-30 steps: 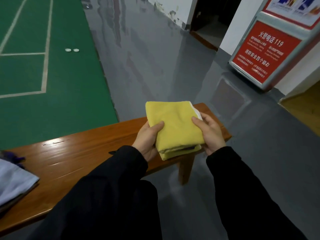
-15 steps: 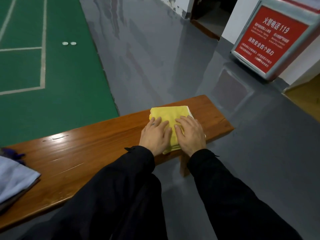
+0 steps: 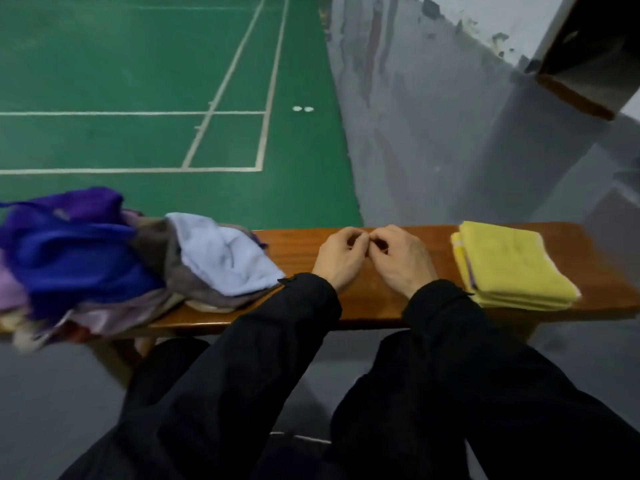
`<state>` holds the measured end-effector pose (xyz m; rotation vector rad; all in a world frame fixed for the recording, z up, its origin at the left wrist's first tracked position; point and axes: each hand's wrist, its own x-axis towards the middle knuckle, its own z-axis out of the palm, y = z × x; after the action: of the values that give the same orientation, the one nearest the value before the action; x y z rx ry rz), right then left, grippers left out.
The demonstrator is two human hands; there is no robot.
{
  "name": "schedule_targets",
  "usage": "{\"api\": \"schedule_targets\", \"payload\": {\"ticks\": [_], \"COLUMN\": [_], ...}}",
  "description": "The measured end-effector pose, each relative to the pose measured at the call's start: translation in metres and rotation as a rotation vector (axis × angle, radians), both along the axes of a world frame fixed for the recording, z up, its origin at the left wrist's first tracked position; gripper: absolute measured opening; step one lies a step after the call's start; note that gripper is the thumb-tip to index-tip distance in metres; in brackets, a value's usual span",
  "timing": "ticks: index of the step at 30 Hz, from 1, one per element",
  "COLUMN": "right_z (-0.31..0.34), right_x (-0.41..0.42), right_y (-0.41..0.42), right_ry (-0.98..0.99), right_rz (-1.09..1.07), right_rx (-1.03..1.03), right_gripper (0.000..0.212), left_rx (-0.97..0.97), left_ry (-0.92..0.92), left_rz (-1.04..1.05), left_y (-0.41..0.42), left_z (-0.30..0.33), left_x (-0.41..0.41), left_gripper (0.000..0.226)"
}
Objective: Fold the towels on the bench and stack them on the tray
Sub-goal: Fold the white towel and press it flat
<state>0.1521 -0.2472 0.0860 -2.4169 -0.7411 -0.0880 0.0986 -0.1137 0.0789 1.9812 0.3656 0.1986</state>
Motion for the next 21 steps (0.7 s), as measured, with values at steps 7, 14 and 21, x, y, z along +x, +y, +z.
{"api": "schedule_targets", "payload": {"ticks": [7, 14, 21], "right_z": [-0.036, -0.082, -0.058], "right_x": [-0.069, -0.102, -0.088], "right_y": [0.158, 0.238, 0.232], "right_ry": [0.202, 0.03, 0.054], "right_rz": [0.222, 0.361, 0.191], "right_rx": [-0.012, -0.31, -0.02], "right_gripper": [0.019, 0.031, 0.022], "left_rx": [-0.046, -0.116, -0.019], "left_ry": [0.081, 0.148, 0.013], "left_rz": [0.563, 0.672, 0.657], "left_y": [0.14, 0.192, 0.2], "left_z": [-0.045, -0.072, -0.067], "left_x": [-0.108, -0.171, -0.177], "left_gripper": [0.026, 0.02, 0.023]}}
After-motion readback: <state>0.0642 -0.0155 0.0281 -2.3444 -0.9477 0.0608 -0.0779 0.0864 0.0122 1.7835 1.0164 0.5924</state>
